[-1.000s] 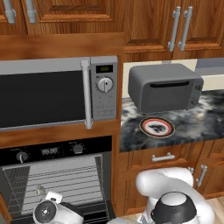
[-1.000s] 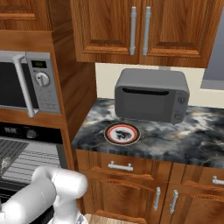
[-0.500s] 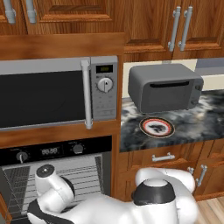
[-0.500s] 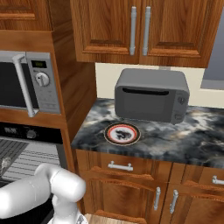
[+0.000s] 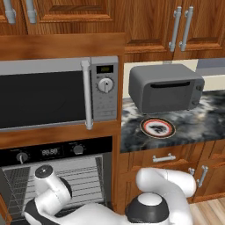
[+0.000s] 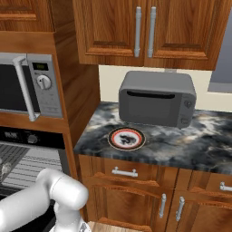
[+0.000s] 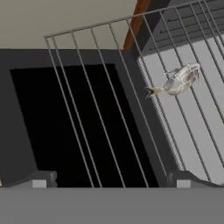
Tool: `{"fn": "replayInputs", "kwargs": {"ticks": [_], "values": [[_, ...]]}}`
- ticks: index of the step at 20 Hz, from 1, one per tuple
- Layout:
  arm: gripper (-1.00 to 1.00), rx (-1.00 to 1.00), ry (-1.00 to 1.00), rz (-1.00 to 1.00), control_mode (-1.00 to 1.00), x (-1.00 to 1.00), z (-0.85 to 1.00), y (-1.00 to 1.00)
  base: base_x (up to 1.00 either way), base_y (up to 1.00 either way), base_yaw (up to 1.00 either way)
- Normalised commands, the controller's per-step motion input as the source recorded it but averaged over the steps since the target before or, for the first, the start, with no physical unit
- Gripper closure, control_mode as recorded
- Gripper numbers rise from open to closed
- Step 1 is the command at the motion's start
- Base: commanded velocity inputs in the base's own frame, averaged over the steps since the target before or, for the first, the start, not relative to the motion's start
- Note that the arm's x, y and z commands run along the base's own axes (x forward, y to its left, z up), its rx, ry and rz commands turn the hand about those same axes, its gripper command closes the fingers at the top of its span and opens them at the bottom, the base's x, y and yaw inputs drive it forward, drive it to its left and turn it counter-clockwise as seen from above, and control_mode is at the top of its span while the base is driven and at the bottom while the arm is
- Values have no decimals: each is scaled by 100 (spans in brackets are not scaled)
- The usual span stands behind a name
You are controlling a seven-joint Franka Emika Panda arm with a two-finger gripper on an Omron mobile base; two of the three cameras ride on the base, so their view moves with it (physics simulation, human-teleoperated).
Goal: Take the fish from the oven and place it on the plate on the counter.
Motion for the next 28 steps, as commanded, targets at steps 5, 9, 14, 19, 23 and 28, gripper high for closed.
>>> {"fn": "replayInputs", "kwargs": {"ticks": [5, 9, 14, 19, 23, 28], "values": [[-100, 14, 0, -38, -100, 0, 1, 19, 0, 0, 0], [-100, 28, 3, -33, -100, 2, -4, 1, 0, 0, 0], [-100, 29, 8, -34, -100, 23, -9, 0, 0, 0, 0], [-100, 8, 3, -35, -100, 36, -20, 3, 0, 0, 0], [-100, -1, 1, -31, -100, 26, 0, 6, 0, 0, 0], [-100, -2, 0, -19, -100, 37, -4, 0, 0, 0, 0]]}}
